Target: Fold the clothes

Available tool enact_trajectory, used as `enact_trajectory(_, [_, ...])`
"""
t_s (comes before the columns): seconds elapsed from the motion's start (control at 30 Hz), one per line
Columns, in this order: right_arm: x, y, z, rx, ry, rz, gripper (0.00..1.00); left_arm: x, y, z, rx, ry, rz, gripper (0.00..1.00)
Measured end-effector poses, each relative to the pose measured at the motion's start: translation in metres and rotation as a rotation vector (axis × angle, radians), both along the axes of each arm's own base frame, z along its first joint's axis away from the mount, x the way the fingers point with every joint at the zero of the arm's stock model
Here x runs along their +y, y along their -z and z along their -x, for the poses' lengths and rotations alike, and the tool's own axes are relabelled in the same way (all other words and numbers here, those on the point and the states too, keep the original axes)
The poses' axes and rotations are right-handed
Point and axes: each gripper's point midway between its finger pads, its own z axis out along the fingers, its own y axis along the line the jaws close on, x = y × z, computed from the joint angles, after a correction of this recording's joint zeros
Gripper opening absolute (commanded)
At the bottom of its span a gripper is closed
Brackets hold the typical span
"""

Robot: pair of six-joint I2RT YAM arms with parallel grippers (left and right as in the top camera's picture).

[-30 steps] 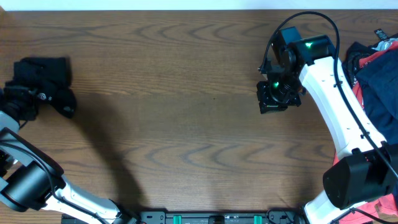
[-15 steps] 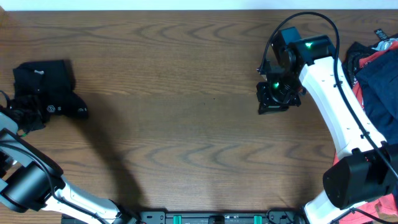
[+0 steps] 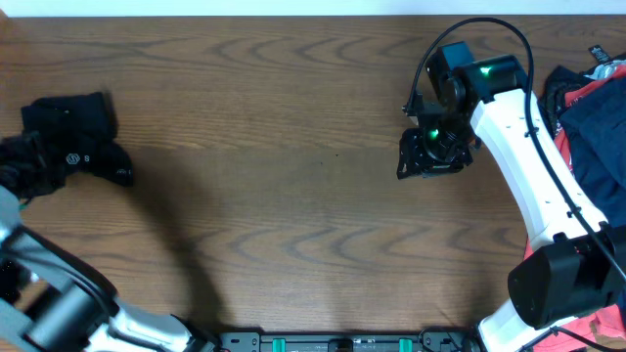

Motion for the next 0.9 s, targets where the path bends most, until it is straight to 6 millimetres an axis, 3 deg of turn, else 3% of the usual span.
enact_trajectory(0.1, [0.000, 0.000, -0.002, -0.007, 0.000, -0.002, 0.47, -0.011, -0.043, 0.012, -0.031, -0.011, -0.051, 0.76])
enact_trajectory(0.23, [0.001, 0.000, -0.002, -0.011, -0.001, -0.003, 0.43, -0.020, -0.079, 0.023, -0.062, -0.024, -0.101, 0.76])
enact_trajectory(0.27, [0.001, 0.000, -0.002, -0.011, -0.002, -0.003, 0.40, -0.023, -0.082, 0.025, -0.061, -0.025, -0.103, 0.74])
enact_trajectory(0.3, [0.001, 0.000, -0.002, -0.012, -0.005, -0.003, 0.37, -0.025, -0.083, 0.028, -0.056, -0.026, -0.098, 0.63])
enact_trajectory(0.37, [0.001, 0.000, -0.002, -0.012, -0.005, -0.003, 0.32, -0.031, -0.079, 0.033, -0.028, -0.028, -0.067, 0.21])
enact_trajectory(0.4, [0.001, 0.000, -0.002, -0.011, -0.007, -0.003, 0.30, -0.034, -0.075, 0.036, -0.008, -0.030, -0.051, 0.06])
enact_trajectory(0.6, [0.001, 0.000, -0.002, -0.012, -0.007, -0.004, 0.27, -0.045, -0.045, 0.049, 0.106, 0.008, 0.003, 0.06])
enact_trajectory(0.9, [0.001, 0.000, -0.004, -0.019, -0.007, -0.006, 0.26, -0.067, 0.026, 0.056, 0.259, 0.126, 0.106, 0.06])
